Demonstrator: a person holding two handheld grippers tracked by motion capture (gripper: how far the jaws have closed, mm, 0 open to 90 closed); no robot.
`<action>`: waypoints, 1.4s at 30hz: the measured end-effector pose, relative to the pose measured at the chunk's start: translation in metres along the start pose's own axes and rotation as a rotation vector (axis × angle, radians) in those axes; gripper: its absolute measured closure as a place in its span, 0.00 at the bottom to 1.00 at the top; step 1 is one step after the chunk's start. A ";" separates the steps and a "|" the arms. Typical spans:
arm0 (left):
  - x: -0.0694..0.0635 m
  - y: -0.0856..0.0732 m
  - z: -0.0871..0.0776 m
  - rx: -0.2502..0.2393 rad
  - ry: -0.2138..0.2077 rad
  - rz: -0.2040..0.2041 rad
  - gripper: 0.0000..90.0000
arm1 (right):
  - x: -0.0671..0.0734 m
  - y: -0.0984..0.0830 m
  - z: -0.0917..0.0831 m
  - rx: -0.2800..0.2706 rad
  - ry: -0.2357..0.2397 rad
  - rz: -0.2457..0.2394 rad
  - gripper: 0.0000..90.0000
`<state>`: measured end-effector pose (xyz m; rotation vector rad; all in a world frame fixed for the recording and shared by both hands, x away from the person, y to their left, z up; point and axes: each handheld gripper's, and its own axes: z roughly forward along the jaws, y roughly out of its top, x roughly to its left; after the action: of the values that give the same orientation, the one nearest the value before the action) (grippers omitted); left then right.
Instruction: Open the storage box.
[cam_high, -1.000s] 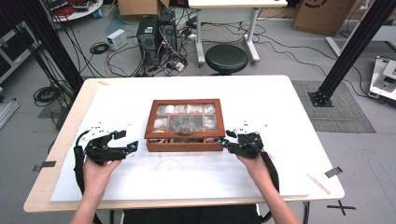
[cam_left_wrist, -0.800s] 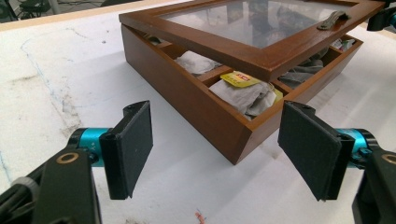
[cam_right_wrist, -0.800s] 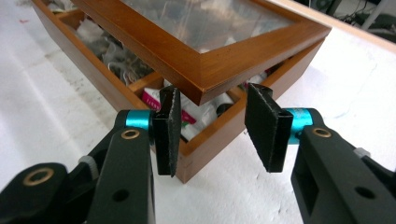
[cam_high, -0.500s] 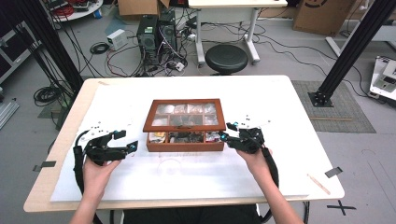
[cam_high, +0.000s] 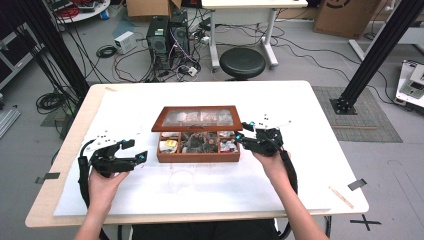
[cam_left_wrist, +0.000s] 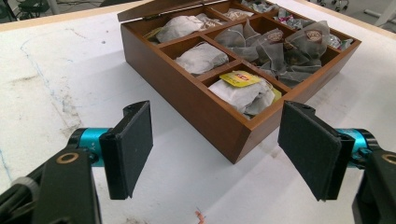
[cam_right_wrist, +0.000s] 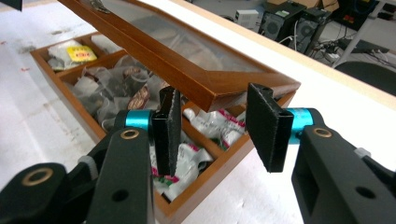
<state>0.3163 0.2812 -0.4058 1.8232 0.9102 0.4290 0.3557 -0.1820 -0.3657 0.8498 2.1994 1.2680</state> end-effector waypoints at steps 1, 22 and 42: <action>0.000 0.000 0.000 -0.005 -0.001 -0.002 0.29 | -0.002 0.003 0.000 -0.005 -0.001 0.004 0.64; 0.000 0.000 0.000 -0.001 -0.006 0.003 0.29 | -0.023 0.040 0.001 -0.041 0.001 0.050 0.66; 0.001 0.000 0.000 0.003 -0.017 0.004 0.29 | -0.044 0.071 0.007 -0.059 -0.005 0.080 0.69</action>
<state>0.3170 0.2817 -0.4063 1.8288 0.8965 0.4144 0.4108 -0.1814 -0.3027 0.9253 2.1322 1.3602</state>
